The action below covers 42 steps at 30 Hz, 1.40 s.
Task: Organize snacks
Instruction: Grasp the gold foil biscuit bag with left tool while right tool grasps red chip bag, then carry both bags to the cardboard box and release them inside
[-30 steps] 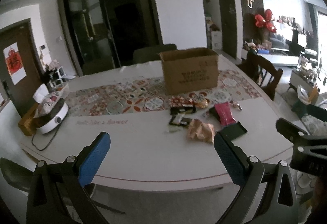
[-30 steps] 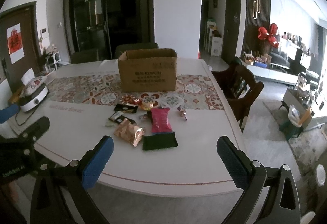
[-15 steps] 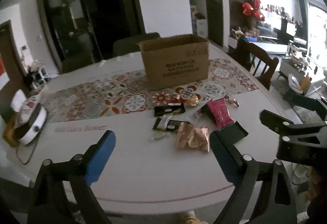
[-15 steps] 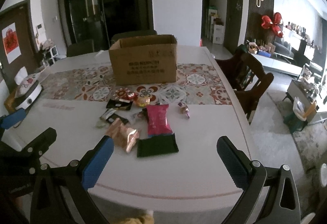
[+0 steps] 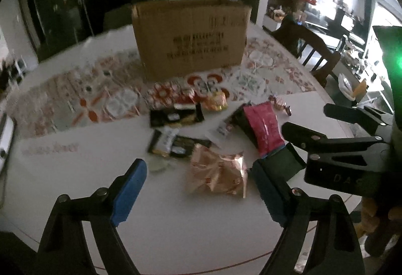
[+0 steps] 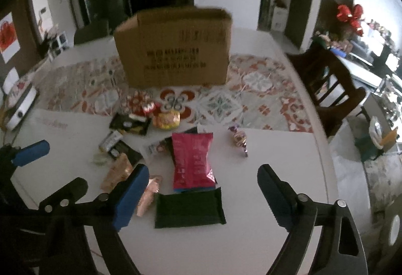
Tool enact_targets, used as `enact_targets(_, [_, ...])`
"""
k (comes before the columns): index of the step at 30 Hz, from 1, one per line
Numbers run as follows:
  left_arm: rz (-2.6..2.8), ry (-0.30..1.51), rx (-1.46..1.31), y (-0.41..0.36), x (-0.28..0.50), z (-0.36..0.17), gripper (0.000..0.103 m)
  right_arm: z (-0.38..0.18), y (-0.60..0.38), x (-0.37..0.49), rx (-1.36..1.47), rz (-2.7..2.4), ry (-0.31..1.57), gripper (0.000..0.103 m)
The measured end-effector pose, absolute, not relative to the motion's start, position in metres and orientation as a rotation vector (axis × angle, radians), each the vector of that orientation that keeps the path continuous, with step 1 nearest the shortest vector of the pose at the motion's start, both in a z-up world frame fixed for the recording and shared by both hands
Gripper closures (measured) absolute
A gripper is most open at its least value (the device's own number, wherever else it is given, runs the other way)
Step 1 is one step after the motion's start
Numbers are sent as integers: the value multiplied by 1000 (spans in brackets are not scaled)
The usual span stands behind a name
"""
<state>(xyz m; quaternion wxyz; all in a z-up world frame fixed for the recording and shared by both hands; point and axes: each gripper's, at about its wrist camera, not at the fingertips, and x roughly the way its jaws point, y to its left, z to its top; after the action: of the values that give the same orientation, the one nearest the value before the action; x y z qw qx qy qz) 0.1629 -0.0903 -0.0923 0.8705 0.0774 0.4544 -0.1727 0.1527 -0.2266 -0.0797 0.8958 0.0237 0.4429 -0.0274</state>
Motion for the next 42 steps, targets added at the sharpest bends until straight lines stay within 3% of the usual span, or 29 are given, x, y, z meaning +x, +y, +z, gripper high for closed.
enact_targets(9, [-282, 1089, 66, -105, 177, -134, 17, -120, -240, 194, 71, 101, 1036, 25])
enact_targets(16, [-250, 1137, 30, -105, 192, -152, 22, -139, -238, 207, 63, 149, 1086, 25])
enact_targets(23, [-295, 1151, 21, -109, 197, -158, 39, -150, -237, 214, 61, 158, 1111, 37])
enact_targets(26, [-322, 1150, 10, -109, 197, -157, 45, -152, -236, 215, 67, 164, 1108, 52])
enact_targets(33, [-334, 1095, 29, -109, 195, -140, 48, -146, -236, 209, 30, 150, 1087, 59])
enact_targets(42, [-315, 1024, 34, -107, 195, -109, 49, -122, -243, 197, 35, 122, 1035, 59])
